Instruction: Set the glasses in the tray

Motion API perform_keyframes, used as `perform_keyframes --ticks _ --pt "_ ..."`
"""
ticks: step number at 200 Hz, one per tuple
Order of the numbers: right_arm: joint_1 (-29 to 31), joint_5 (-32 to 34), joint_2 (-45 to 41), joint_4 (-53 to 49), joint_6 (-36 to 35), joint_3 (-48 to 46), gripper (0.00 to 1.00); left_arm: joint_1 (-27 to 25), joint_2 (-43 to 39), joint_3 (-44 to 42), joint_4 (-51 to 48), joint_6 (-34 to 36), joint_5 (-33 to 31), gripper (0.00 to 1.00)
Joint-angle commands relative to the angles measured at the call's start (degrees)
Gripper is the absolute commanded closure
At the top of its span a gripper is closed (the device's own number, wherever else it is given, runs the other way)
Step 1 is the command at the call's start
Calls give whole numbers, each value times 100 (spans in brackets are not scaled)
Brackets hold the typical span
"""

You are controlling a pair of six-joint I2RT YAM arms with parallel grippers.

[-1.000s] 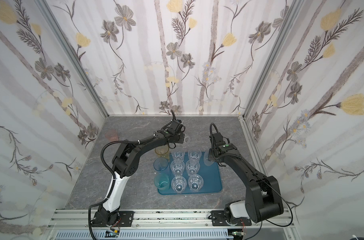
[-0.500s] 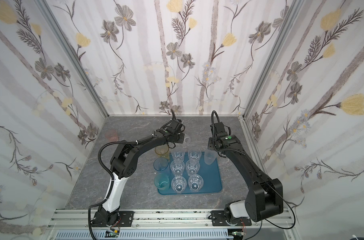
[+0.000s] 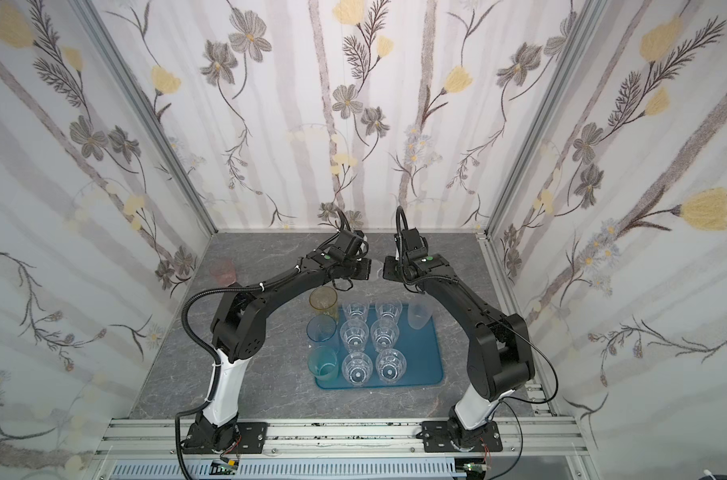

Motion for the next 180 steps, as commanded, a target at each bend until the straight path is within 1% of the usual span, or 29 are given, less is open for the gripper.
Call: perform_keyframes --ticks 1,26,45,71,93,105,119,130,151,170,180 --pt "18 -236 126 574 250 135 56 -29 -121 53 58 -124 147 94" --pt "55 -184 167 697 310 149 56 -77 -162 58 58 -157 151 94" --pt "103 124 322 551 265 258 59 -110 -212 86 58 -198 165 93" --pt "195 717 467 347 152 326 71 -150 -315 144 58 -271 122 89" --pt "342 1397 457 251 31 341 80 -282 -387 178 58 -302 -177 86" --pt "432 1692 445 234 -32 348 85 -325 -389 210 58 -346 -144 85" --pt "498 1879 445 205 -78 351 89 -372 -378 243 58 -362 -98 84" --pt "513 1941 458 169 -108 366 92 -389 -422 246 58 -353 -99 79" --pt "508 2079 456 42 -186 383 94 -391 -708 159 58 -303 -216 67" --pt "491 2099 328 -32 -235 339 95 -392 -1148 -77 58 -177 -651 56" --pt "492 2094 211 -109 -275 346 95 -383 -1414 -276 59 -77 -919 52"
